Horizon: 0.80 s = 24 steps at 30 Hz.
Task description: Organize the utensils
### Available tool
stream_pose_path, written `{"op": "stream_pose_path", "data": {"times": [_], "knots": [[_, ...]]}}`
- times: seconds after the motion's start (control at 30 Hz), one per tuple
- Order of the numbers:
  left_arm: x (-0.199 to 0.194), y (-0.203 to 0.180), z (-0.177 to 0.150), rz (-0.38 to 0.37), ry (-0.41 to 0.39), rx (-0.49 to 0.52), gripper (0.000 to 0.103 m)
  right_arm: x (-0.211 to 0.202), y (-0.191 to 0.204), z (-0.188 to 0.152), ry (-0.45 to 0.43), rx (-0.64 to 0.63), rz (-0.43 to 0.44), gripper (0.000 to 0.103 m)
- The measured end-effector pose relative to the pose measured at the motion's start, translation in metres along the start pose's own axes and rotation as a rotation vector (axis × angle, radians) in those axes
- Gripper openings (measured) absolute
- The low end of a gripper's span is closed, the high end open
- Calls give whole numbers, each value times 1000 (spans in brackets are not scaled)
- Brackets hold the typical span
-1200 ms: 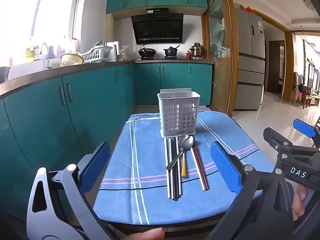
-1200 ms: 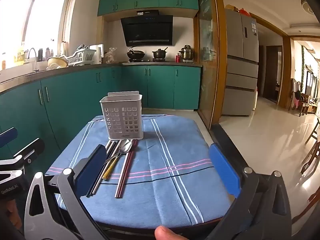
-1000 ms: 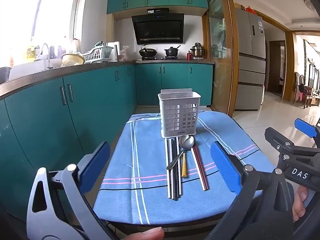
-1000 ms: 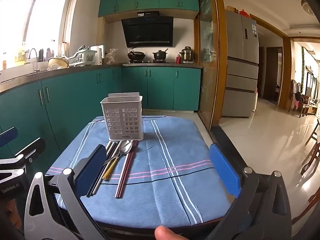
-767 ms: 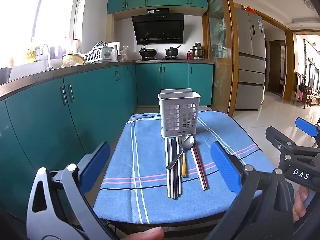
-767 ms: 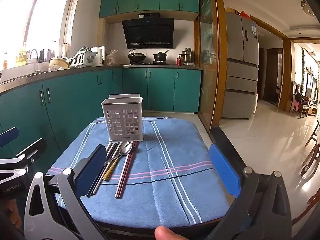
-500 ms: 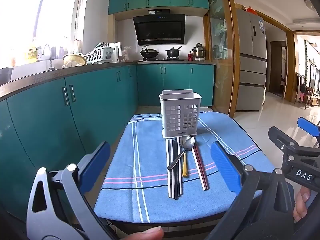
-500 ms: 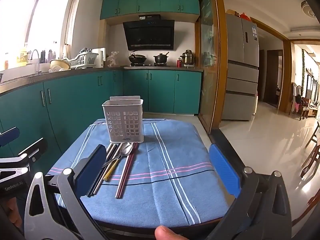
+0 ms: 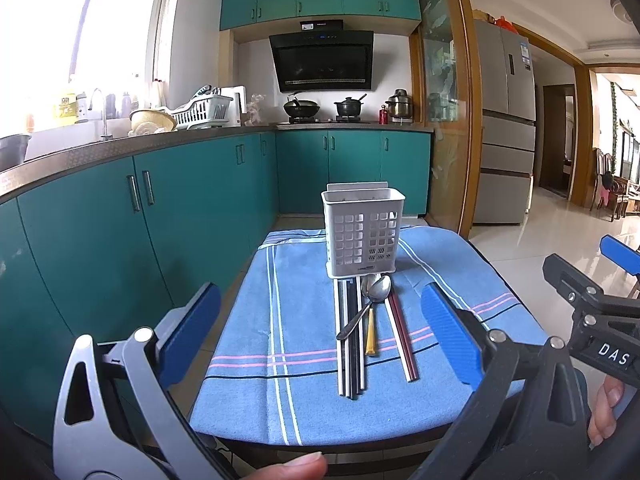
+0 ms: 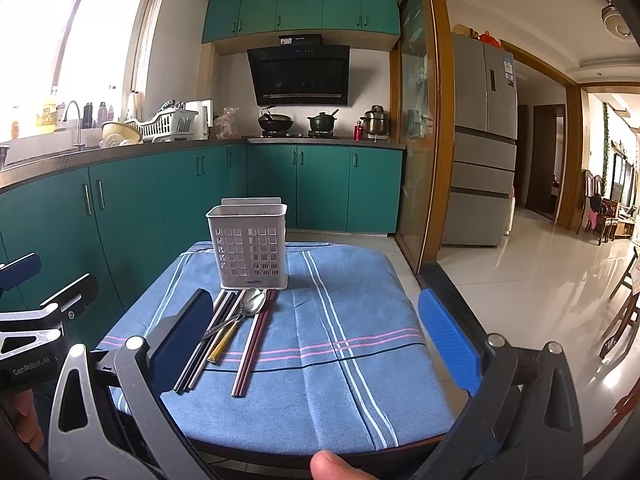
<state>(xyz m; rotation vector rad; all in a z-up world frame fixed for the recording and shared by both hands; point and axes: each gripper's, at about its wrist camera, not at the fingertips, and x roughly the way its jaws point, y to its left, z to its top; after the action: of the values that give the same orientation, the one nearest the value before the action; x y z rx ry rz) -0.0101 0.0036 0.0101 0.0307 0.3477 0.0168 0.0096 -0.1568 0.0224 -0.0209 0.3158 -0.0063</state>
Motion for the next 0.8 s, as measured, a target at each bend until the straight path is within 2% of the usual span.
{"op": "stream_pose_path", "data": {"times": [0.8], "knots": [[-3,-2,1,0,-8,7,99,-12,-5,0,-29,6,4,100]]}}
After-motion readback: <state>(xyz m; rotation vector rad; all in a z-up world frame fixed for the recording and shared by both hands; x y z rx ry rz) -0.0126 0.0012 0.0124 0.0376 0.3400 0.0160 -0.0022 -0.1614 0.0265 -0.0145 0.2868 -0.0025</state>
